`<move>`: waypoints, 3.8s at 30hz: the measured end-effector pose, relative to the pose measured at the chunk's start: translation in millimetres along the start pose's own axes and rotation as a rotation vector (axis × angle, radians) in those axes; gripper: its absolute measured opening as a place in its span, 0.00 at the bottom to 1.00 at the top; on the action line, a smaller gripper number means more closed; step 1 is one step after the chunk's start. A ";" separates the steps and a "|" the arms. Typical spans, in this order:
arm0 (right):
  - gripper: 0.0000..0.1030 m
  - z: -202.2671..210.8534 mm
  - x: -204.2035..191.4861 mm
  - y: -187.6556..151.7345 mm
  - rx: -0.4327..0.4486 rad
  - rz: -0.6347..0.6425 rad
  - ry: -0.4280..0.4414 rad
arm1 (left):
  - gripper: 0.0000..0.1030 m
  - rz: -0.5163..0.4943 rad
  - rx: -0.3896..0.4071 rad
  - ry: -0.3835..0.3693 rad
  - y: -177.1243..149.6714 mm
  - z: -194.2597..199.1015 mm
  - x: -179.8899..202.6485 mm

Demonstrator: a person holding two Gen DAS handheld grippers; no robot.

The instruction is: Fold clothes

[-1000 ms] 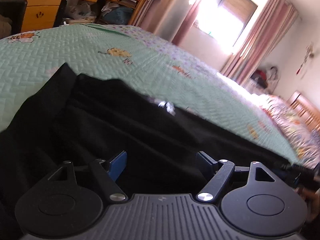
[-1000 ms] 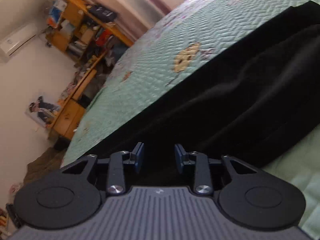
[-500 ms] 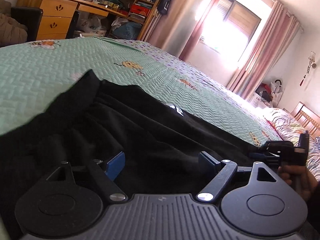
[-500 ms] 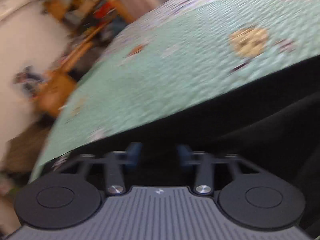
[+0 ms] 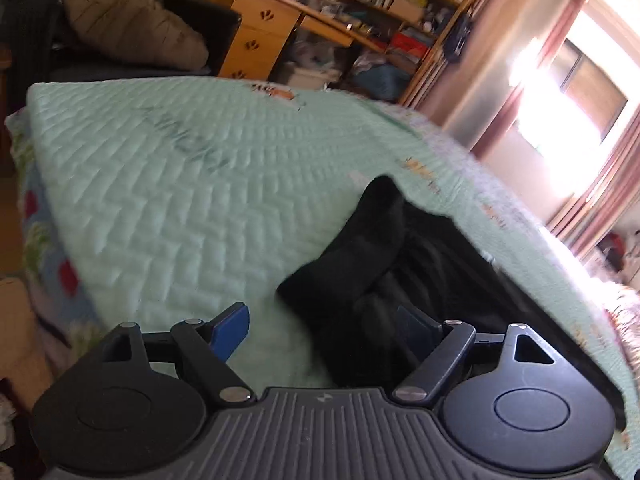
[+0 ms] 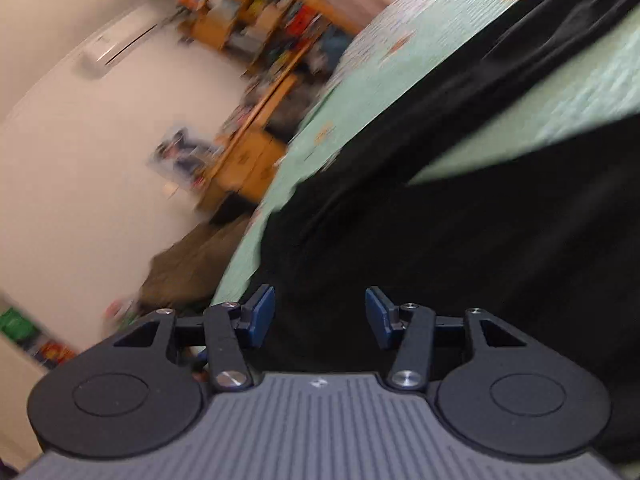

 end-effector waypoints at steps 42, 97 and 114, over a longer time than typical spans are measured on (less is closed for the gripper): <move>0.91 259.9 119.7 22.6 0.717 -0.408 -0.612 | 0.99 -0.029 -0.233 0.029 -52.3 -0.4 49.9; 0.88 275.7 134.1 21.9 0.719 -0.543 -0.629 | 0.99 0.000 -0.296 0.010 -54.8 -6.2 55.3; 0.37 269.2 175.3 11.6 0.791 -0.687 -0.375 | 0.97 0.152 -0.242 -0.085 -35.4 -22.4 44.2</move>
Point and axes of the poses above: each gripper's, at about its wrist camera, not at the fingertips, and z roughly against the way its jaws point, x to its right, y to its top, the point moved 1 cm from there along -z, roughly the way its jaws point, and after that the axes turned 8 degrees about x, right-handed, at the moved point
